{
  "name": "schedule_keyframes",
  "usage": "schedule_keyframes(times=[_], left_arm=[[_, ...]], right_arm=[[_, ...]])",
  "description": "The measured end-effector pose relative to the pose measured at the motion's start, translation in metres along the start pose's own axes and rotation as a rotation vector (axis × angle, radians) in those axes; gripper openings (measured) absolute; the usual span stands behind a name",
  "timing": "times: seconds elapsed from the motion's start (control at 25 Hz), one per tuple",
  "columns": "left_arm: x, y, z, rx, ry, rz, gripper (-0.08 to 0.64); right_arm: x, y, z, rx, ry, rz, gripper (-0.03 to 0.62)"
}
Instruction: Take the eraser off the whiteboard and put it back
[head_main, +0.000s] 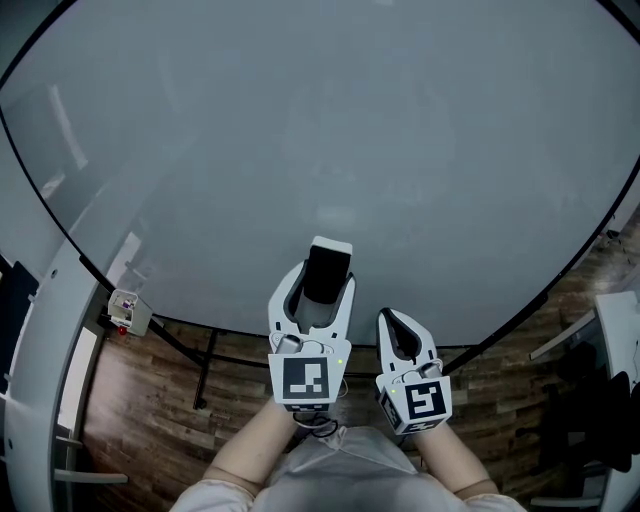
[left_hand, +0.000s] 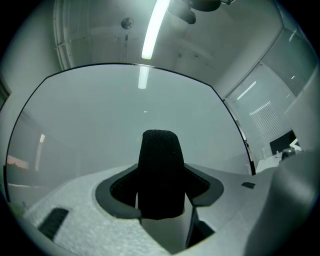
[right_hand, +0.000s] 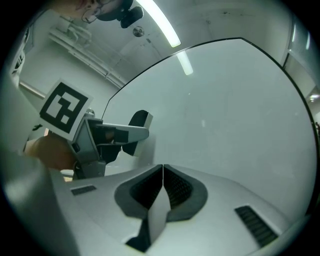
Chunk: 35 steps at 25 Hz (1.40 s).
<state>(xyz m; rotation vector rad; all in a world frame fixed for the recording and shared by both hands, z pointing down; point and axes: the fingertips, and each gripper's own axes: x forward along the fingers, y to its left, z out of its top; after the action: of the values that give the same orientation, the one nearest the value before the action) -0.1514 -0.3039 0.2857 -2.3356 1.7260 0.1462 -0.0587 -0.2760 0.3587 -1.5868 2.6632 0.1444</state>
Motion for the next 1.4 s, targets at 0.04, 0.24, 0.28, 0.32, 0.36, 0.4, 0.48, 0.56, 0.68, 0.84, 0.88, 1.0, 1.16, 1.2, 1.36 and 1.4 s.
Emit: schedule_keyframes(times=[0.04,0.24,0.28,0.32,0.36,0.4,0.48,0.56,0.68,0.84,0.88,1.0,1.16,1.2,1.36,1.4], left_arm=[[0.002,0.0,-0.002,-0.001,0.001,0.006,0.265],[0.012,0.003,-0.013,0.043,0.0,0.021,0.265],[0.014,0.004,-0.014,0.042,0.0,0.025,0.265],[0.015,0.005,-0.016,0.04,0.001,0.029,0.265],[0.016,0.006,-0.017,0.037,0.002,0.032,0.265],[0.017,0.006,-0.018,0.035,0.002,0.035,0.265],[0.019,0.006,-0.019,0.036,0.001,0.044,0.265],[0.02,0.006,-0.019,0.04,0.002,0.054,0.265],[0.02,0.007,-0.018,0.04,0.003,0.075,0.265],[0.022,0.007,-0.019,0.054,-0.004,0.094,0.265],[0.022,0.006,-0.017,0.044,-0.008,0.096,0.265],[0.023,0.002,-0.014,0.009,-0.019,0.082,0.269],[0.023,-0.002,-0.014,0.005,-0.024,0.048,0.295],[0.022,-0.003,-0.013,0.001,-0.028,0.04,0.301],[0.012,-0.005,-0.013,-0.013,-0.041,0.036,0.314],[0.009,-0.004,-0.012,-0.017,-0.043,0.044,0.314]], right_arm=[[0.0,-0.001,0.001,-0.006,-0.008,0.005,0.026],[0.001,-0.011,-0.008,0.008,-0.009,-0.002,0.026],[0.002,-0.011,-0.01,0.01,-0.008,-0.002,0.026],[0.003,-0.011,-0.012,0.012,-0.004,-0.002,0.026],[0.004,-0.012,-0.013,0.014,0.001,-0.003,0.027],[0.004,-0.012,-0.013,0.014,0.007,-0.006,0.026],[0.005,-0.013,-0.014,0.012,0.013,-0.003,0.026],[0.006,-0.014,-0.013,0.016,0.018,-0.006,0.026],[0.007,-0.013,-0.017,0.025,0.009,0.008,0.026],[0.009,-0.018,-0.017,0.03,0.011,0.0,0.026],[0.009,-0.019,-0.018,0.031,0.008,-0.003,0.027],[0.01,-0.022,-0.02,0.037,0.005,-0.02,0.026],[0.012,-0.022,-0.022,0.055,0.009,-0.023,0.026],[0.011,-0.022,-0.022,0.054,0.005,-0.027,0.026],[0.008,-0.023,-0.021,0.043,0.001,-0.038,0.026],[0.008,-0.022,-0.022,0.047,0.005,-0.037,0.026]])
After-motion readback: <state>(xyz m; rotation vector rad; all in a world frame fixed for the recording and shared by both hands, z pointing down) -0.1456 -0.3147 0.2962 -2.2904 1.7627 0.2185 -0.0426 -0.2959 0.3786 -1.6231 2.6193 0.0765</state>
